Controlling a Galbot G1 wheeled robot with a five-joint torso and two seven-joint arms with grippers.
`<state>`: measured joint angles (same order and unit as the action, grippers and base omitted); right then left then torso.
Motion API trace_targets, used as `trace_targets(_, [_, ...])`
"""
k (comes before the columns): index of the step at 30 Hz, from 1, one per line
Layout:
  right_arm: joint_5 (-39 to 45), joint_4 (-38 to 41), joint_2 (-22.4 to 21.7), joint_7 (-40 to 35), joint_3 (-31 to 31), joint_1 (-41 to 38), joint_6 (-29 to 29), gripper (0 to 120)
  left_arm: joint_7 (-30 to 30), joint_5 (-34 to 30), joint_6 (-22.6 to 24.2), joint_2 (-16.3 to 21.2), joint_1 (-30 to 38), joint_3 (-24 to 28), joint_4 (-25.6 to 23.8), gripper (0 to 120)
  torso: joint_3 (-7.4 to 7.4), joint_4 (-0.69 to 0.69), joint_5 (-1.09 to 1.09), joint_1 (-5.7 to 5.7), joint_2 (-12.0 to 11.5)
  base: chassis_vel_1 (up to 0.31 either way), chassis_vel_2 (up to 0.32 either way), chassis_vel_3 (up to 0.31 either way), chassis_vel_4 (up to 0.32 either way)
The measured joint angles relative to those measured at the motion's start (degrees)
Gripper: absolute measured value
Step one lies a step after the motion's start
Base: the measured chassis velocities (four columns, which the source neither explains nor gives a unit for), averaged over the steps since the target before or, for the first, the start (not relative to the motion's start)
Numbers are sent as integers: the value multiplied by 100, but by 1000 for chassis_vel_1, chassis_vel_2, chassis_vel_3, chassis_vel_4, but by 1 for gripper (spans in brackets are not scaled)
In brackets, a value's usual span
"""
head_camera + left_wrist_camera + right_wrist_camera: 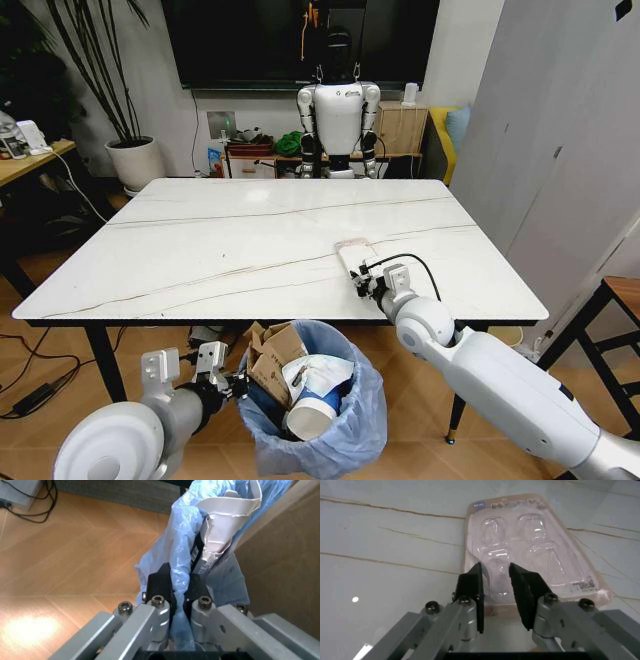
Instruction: Pick up the trash bin and place the trash from the table into it.
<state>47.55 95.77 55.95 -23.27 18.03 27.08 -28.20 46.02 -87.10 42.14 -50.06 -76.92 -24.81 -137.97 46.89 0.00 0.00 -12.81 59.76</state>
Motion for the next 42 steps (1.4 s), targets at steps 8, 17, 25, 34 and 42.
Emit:
trace_targets(8, [5, -5, 3, -22, -2, 8, 8, 0, -7, 3, 0, 9, -37, -13, -30, 0, 0, 0, 0, 0, 0, 0, 0, 0, 0])
trace_targets(17, [8, -16, 16, -37, 1, 23, 14, 0, -11, 18, 0, 10, -75, -20, -49, 0, 0, -1, 0, 0, 0, 0, 0, 0, 0])
trace_targets(25, [-1, -56, 63, -43, 39, 17, 18, 0, -23, 19, 0, 25, -100, -65, -54, 0, -1, -1, -1, 0, 0, 0, 0, 0, 0])
trace_targets(34, [-49, -116, 84, -31, 48, 42, -4, 15, -79, 64, 0, 25, -77, -66, -33, 0, 0, 1, -1, 0, 1, 0, 0, 0, 0])
trace_targets(42, [-58, -144, 86, -25, 45, 45, -6, 31, -89, 67, 0, 23, -67, -62, -29, 0, 1, 0, 0, 0, 0, 0, 0, 0, 0])
